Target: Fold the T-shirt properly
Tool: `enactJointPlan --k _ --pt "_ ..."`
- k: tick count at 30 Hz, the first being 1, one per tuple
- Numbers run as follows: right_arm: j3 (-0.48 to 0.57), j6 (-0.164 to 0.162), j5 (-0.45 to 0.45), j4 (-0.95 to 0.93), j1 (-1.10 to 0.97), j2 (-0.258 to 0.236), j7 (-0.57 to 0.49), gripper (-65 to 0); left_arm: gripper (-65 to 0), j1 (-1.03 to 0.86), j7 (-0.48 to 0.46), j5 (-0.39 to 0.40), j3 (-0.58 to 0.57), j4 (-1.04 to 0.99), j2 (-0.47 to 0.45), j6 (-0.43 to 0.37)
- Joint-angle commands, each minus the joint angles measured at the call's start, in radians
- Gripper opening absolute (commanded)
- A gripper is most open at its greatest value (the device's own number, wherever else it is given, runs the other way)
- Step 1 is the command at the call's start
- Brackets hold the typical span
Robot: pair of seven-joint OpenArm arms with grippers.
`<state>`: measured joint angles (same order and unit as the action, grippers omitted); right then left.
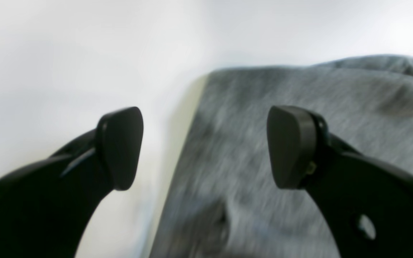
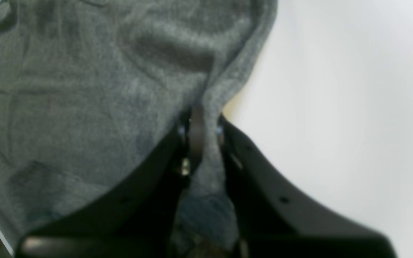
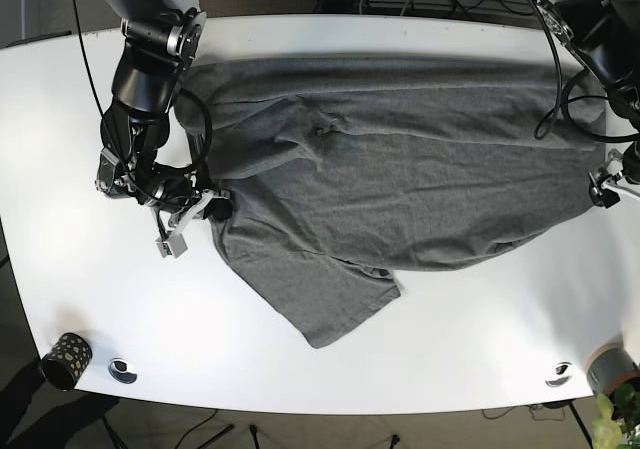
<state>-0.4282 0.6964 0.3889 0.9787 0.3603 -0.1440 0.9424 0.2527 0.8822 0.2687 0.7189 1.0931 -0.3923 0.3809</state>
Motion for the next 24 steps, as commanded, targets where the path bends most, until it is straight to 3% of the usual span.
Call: enactJointPlan --k 1,10,15,19,22,24 --pt "-0.001 0.002 0.006 0.013 0.021 -0.012 -0.009 -65.0 -14.4 0.032 -0.064 0.01 -0.022 -0.032 -0.03 -0.003" --pt "-0.001 0.002 0.008 0.013 0.023 -0.012 -0.009 -65.0 -14.4 0.133 -0.169 0.013 -0.127 -0.325 -0.078 0.0" --pt "-0.001 0.002 0.008 0.015 0.023 -0.006 -0.009 -65.0 -16.2 0.156 -0.173 0.017 -0.192 -0.354 -0.072 0.046" --pt "-0.001 0.002 0.008 0.015 0.023 -0.006 -0.009 -65.0 -36.3 0.159 -0.154 0.017 -0.23 -0.327 -0.07 0.132" --pt "-0.001 0.002 0.008 0.026 0.023 -0.009 -0.009 -65.0 -56.9 0.155 -0.156 0.016 -0.229 -0.267 -0.052 0.16" --pt "-0.001 0.002 0.008 0.055 0.019 -0.007 -0.009 -65.0 -61.1 0.144 -0.156 0.011 -0.229 -0.224 -0.046 0.16"
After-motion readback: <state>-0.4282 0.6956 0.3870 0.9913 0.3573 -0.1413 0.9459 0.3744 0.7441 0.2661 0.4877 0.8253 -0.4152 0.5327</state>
